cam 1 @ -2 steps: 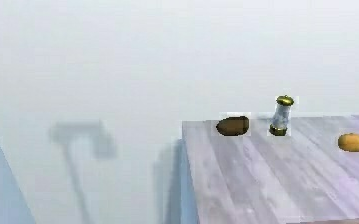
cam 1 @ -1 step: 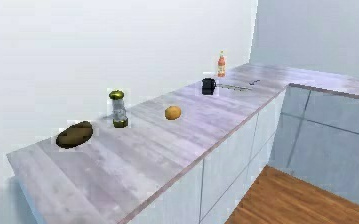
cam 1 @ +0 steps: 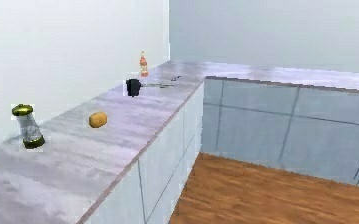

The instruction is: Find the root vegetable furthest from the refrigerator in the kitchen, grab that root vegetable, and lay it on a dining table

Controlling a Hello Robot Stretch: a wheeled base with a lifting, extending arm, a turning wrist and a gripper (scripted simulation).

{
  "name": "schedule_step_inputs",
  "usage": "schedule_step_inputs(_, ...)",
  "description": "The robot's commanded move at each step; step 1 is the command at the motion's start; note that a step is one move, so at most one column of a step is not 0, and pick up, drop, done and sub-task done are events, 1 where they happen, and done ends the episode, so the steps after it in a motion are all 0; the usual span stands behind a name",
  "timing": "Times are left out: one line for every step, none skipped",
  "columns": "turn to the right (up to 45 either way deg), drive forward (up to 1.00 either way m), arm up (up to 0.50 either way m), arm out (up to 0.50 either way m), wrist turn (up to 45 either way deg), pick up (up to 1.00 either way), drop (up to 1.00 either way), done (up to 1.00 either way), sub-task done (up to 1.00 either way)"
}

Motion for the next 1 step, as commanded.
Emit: schedule_step_inputs(0.0, 0.5, 0.0, 0.0, 0.0, 0.0, 0.0, 0.0, 0.0)
